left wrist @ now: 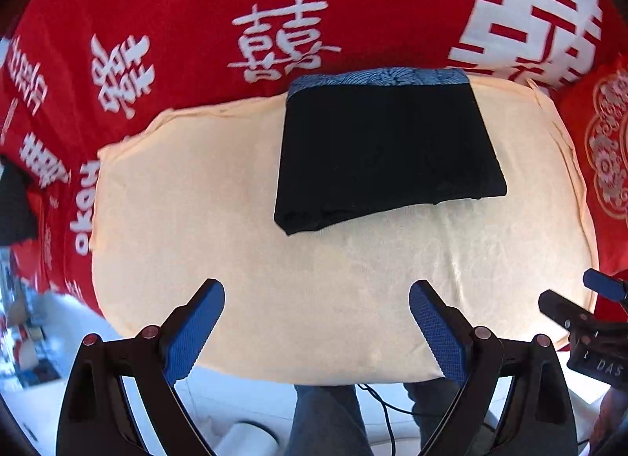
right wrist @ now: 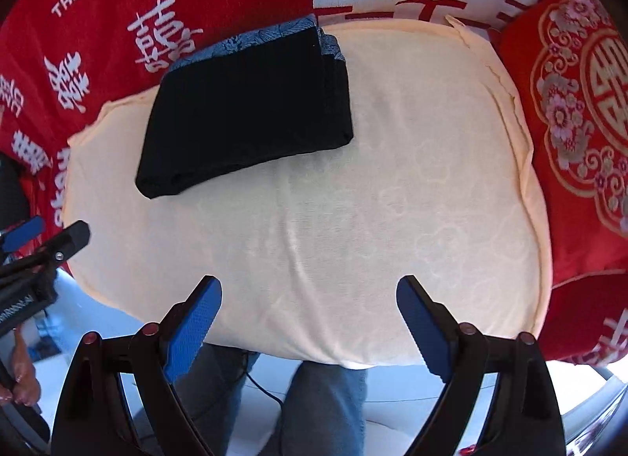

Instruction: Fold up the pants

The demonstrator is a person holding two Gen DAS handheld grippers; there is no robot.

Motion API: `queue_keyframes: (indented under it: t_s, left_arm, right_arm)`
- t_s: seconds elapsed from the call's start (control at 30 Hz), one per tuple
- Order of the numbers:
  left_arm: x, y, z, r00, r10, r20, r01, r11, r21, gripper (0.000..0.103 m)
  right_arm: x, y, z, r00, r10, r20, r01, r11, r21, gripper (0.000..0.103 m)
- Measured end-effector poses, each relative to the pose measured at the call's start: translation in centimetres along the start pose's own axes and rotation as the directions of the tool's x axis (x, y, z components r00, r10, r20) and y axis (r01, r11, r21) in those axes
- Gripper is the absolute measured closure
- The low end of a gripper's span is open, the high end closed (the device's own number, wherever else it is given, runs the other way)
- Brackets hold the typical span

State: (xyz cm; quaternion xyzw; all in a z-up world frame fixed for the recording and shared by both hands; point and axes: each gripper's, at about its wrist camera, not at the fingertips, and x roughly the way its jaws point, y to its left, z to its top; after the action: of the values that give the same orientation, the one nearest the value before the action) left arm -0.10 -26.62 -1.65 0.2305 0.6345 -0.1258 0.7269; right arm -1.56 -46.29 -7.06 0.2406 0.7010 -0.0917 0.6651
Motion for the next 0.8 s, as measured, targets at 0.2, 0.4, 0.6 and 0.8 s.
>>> queue_keyframes:
  t_s: [0.2,0.4,0.6,0.8]
  left_arm:
    - [0.7,0.4,-0.8,1.0,0.03,0.006,-0.03,0.999,0.024,0.007]
    - [4.3,1.0,-1.2,0.999,-0.012,-0.03,0.014,0.998,0.058,0.007]
    - [8.0,1.7,-1.5,0.998,-0.039,-0.043,0.042,0.996,0.074,0.007]
    - [11.7,2.1,-1.7,0.996,-0.062,-0.056,0.068,0.993,0.101,0.007]
  right_arm:
    - [-0.1,0.0,0.6,1.0,0.0,0.014,0.0,1.0,0.019,0.01]
    - [2.1,1.2,0.0,1.0,-0.023,0.003,0.023,0.999,0.048,0.01]
    - [4.9,3.2,-0.3,0.999,-0.036,-0.003,0.037,0.998,0.049,0.01]
    - [8.1,4.2,-0.1,0.999,-0.035,0.01,0.034,0.998,0.06,0.01]
